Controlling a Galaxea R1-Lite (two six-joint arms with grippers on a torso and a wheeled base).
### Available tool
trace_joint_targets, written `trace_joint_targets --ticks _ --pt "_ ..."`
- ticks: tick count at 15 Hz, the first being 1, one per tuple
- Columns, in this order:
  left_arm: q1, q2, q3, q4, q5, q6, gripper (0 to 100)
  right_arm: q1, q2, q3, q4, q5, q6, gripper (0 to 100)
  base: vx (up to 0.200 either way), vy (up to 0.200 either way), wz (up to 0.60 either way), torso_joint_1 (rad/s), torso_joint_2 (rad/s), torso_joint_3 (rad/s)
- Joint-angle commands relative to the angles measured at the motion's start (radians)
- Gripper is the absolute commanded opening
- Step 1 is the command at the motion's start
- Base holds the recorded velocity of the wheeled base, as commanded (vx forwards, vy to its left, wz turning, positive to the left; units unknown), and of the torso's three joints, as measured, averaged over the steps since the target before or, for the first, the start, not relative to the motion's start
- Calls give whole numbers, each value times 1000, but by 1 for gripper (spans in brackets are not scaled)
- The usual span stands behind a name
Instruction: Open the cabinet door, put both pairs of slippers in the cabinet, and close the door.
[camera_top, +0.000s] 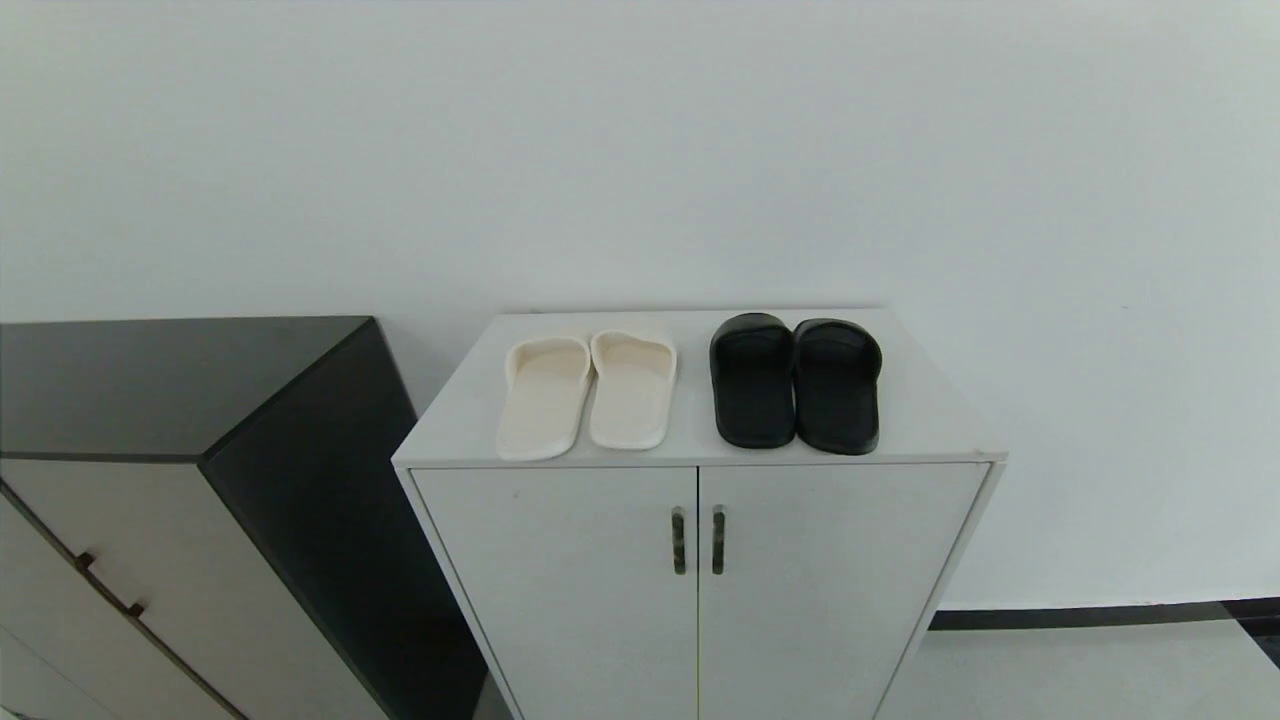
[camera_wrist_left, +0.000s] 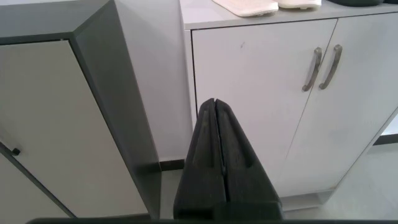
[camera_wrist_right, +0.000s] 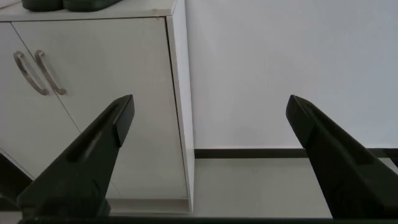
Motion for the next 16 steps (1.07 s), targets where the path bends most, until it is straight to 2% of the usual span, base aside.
trace_joint_targets --ticks 1,2,4,5,6,7,9,11,14,16 --pt "0 0 0 0 0 2 0 0 0 0 0 0 0 100 0 0 0 0 0 0" --pt "0 0 0 0 1 -1 0 0 0 0 -2 -2 -5 100 0 0 0 0 0 0" --pt "0 0 0 0 18 -27 0 0 0 -17 -27 -41 36 100 0 0 0 0 0 0" --pt "0 0 0 0 20 -30 0 11 75 -247 -13 -51 173 100 0 0 0 0 0 0" --pt "0 0 0 0 20 -26 0 12 184 -345 70 -46 165 100 0 0 0 0 0 0" --pt "0 0 0 0 20 -24 0 25 287 -380 108 -6 133 100 0 0 0 0 0 0" --pt "0 0 0 0 20 -24 0 26 449 -391 90 133 82 100 0 0 0 0 0 0" --pt "0 0 0 0 20 -24 0 57 672 -428 -33 158 90 100 0 0 0 0 0 0" --pt "0 0 0 0 20 -21 0 247 894 -494 -175 127 181 100 0 0 0 0 0 0" --pt "0 0 0 0 18 -21 0 419 1083 -560 -277 12 256 100 0 0 0 0 0 0"
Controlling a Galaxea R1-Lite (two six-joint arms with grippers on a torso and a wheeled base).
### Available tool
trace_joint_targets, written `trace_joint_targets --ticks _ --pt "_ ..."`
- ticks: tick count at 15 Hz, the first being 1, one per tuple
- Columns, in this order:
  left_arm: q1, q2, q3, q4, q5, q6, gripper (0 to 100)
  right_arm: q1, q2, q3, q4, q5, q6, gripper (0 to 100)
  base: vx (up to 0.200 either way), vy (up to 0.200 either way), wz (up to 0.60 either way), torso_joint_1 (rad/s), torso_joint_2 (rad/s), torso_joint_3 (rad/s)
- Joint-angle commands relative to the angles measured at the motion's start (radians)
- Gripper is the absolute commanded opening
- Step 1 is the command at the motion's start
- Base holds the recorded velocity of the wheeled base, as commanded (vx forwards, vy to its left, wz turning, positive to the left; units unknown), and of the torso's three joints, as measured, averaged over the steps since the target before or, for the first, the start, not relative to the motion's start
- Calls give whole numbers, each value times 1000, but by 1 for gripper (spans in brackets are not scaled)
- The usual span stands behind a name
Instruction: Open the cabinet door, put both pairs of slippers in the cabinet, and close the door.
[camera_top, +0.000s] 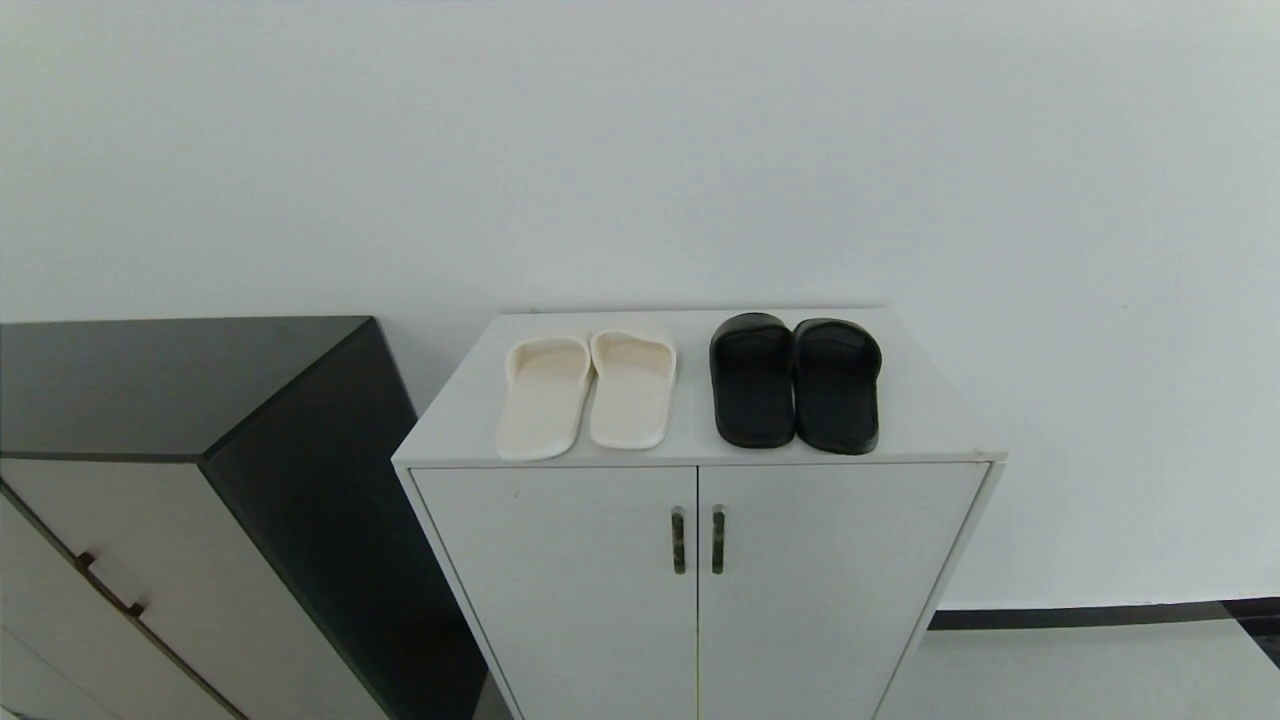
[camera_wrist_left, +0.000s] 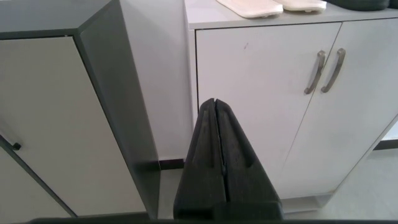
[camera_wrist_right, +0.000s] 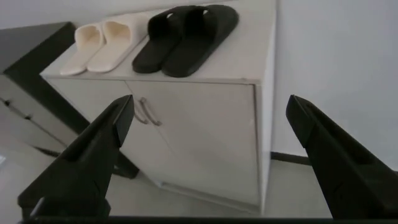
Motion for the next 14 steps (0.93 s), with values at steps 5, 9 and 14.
trace_joint_targets --ticks 5,9,14 --pt "0 0 0 -2 -4 26 0 398 560 -290 -134 -263 112 100 0 0 0 0 0 0" --pt "0 0 0 -2 -4 24 0 455 782 -491 -141 -408 188 100 0 0 0 0 0 0" --pt "0 0 0 0 -4 20 0 474 1078 -748 -139 -664 184 100 0 0 0 0 0 0"
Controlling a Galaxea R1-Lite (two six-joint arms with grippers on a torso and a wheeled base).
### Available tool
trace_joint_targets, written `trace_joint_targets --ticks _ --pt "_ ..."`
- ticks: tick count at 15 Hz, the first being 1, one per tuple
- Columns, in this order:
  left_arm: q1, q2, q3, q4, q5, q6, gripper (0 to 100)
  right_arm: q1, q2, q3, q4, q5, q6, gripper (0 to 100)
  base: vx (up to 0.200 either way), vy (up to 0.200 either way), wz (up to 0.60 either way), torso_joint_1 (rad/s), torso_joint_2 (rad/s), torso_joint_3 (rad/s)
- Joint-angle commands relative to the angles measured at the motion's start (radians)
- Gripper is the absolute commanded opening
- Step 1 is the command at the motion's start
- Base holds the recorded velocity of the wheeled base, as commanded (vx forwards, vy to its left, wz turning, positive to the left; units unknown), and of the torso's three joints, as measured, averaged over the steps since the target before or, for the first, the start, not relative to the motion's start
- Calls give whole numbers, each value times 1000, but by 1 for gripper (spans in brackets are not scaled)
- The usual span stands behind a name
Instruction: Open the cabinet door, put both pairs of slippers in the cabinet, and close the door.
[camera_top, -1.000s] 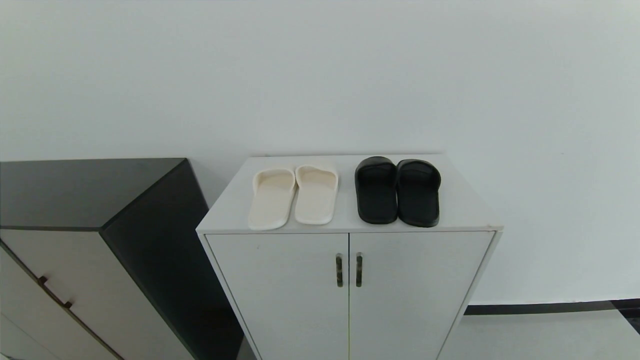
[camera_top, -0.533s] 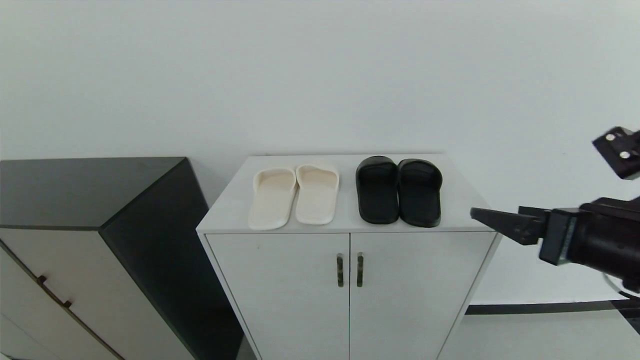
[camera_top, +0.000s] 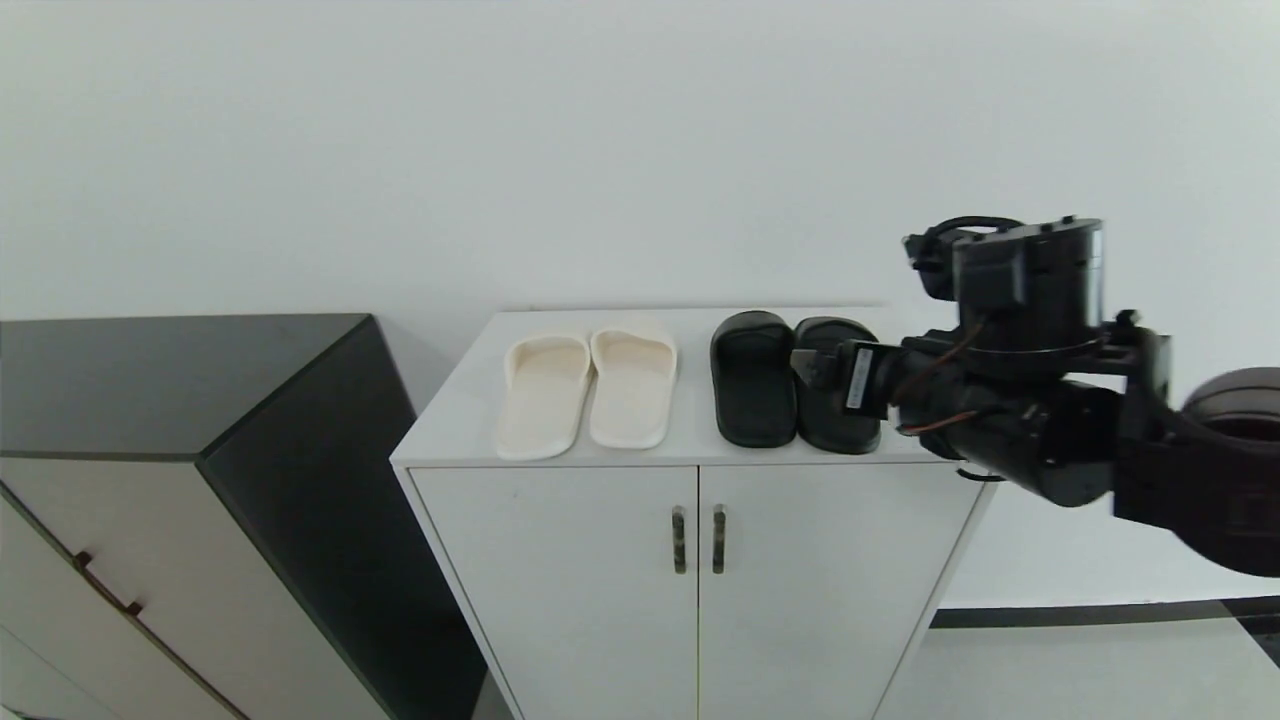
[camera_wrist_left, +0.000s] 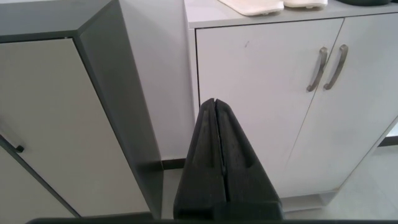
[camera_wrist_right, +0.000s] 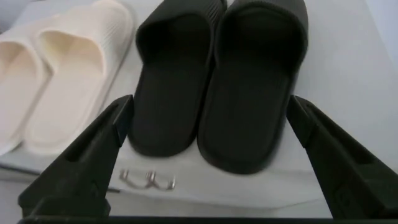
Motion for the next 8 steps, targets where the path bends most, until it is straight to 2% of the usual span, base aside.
trace_joint_targets --ticks 1,4,8 --pt "0 0 0 0 1 -2 0 1 205 -133 0 -73 -3 100 0 0 0 0 0 0" --pt "0 0 0 0 0 1 0 -15 330 -282 -2 -147 -17 100 0 0 0 0 0 0" --pt "0 0 0 0 0 -1 0 -50 442 -427 1 -150 -52 100 0 0 0 0 0 0"
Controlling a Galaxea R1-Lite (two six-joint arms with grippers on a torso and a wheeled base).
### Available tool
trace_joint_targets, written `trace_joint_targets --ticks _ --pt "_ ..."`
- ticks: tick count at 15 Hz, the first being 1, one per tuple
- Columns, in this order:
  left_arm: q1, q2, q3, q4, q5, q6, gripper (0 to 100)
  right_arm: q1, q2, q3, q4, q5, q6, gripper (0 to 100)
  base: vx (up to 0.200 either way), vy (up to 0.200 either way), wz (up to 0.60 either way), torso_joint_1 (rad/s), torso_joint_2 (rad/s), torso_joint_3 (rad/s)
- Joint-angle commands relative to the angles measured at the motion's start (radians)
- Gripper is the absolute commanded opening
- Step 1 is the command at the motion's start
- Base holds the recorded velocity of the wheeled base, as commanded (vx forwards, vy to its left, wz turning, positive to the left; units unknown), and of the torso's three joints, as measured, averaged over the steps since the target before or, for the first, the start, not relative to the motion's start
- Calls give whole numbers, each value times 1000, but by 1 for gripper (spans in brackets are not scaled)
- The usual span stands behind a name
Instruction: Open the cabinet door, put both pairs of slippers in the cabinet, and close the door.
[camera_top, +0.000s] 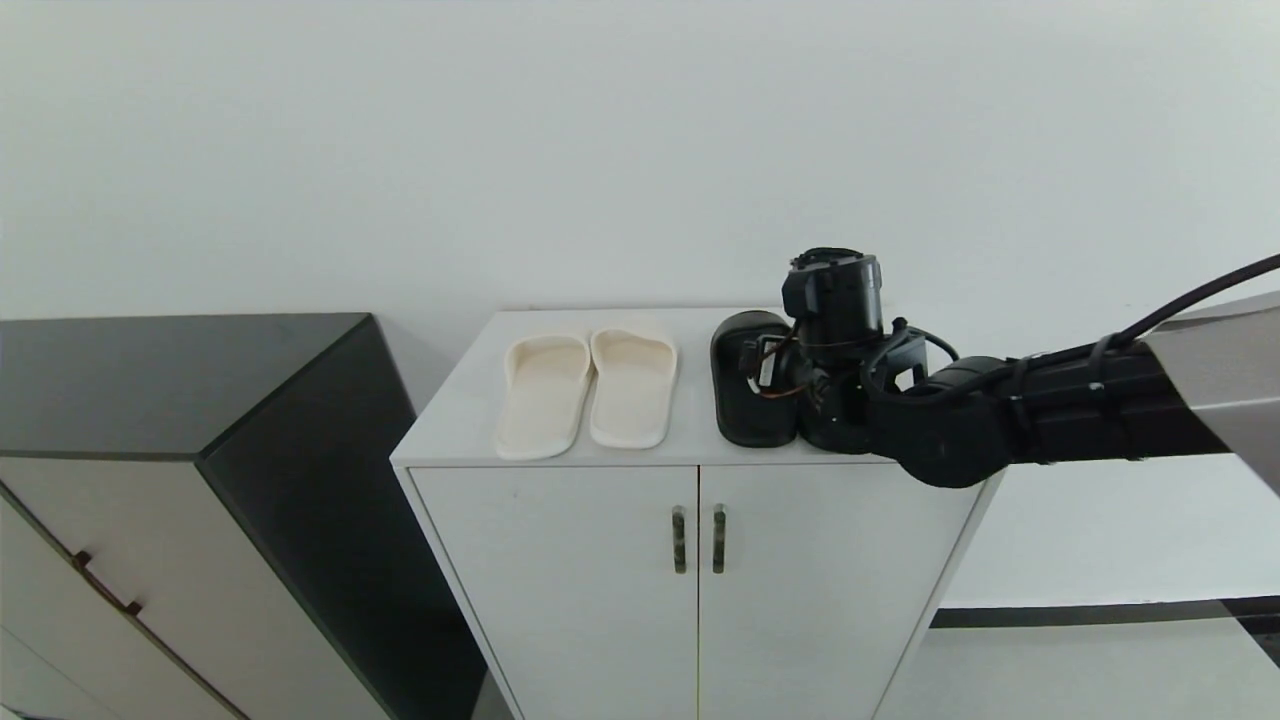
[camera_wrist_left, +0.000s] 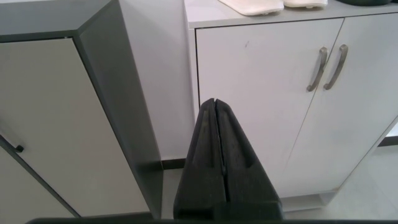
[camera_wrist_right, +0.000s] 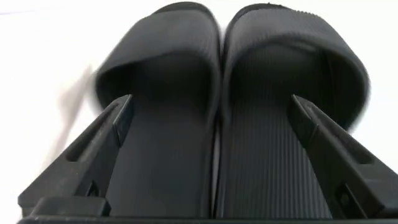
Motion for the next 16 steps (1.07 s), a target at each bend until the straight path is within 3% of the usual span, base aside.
trace_joint_targets --ticks 1,10,11,16 --pt "0 0 0 0 0 0 0 -25 85 -62 2 -1 -16 100 0 0 0 0 0 0" --pt "0 0 0 0 1 -3 0 -95 202 -259 5 9 -102 100 0 0 0 0 0 0" --pt "0 0 0 0 1 -3 0 -97 205 -263 5 9 -114 0 0 0 0 0 0 0" --pt "0 0 0 0 3 -5 0 -95 185 -265 8 2 -143 0 0 0 0 0 0 0"
